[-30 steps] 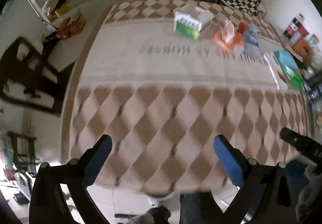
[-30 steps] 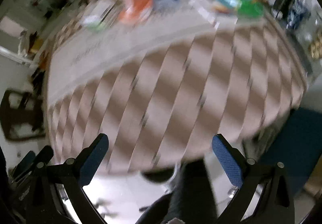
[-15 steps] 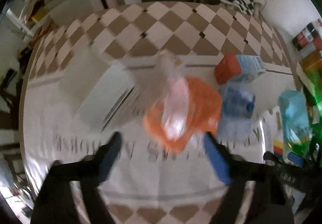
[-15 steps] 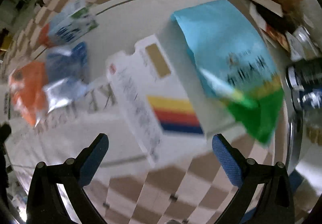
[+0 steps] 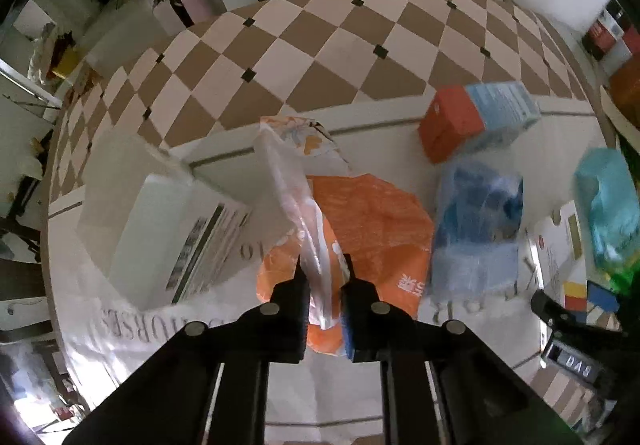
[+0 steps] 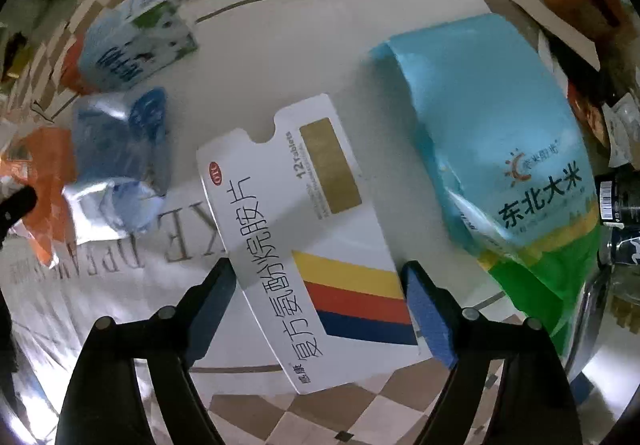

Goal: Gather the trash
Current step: 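Grasp the orange plastic bag with the left tool while the right tool grasps the striped white box, then carry both items down to the trash bin while both tools open to drop them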

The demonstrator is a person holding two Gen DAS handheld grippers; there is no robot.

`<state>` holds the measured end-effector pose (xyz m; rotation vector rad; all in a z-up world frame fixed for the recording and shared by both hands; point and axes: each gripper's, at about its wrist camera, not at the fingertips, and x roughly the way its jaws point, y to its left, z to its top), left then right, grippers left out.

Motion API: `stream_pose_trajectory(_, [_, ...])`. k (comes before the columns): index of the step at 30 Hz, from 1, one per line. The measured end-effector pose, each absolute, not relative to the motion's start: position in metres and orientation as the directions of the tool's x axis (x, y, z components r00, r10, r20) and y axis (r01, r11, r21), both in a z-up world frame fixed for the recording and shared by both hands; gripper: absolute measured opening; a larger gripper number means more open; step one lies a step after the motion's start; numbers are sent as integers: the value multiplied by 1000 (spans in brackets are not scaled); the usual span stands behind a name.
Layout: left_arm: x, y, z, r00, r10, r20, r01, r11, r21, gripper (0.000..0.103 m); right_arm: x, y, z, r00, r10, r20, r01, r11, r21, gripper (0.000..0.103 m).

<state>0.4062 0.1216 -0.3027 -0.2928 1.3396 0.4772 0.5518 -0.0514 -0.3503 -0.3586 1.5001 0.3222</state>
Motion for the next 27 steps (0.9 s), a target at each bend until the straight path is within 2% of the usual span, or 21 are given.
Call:
stream_pose_trajectory(8, [356,110,-273,207,193,-959,-514,855,61,8,530,-59,-337,41,34,-999,-382,924,16,83])
stream_pose_trajectory(16, [257,102,-235,277,238,-931,-558,828,46,8,460,-65,-287,155,138,-978,-402,913,65,83])
stream_pose_trajectory(20, [188,100,-224,302,263,-916,-574,818,45,8,393,-63,-269,194,168,-967,-435,898,69,83])
stream_pose_trajectory(27, [55,87,-219,318,259,-912,-577,816,30,8,226,-74,-259,225,214,-950,-427,899,102,83])
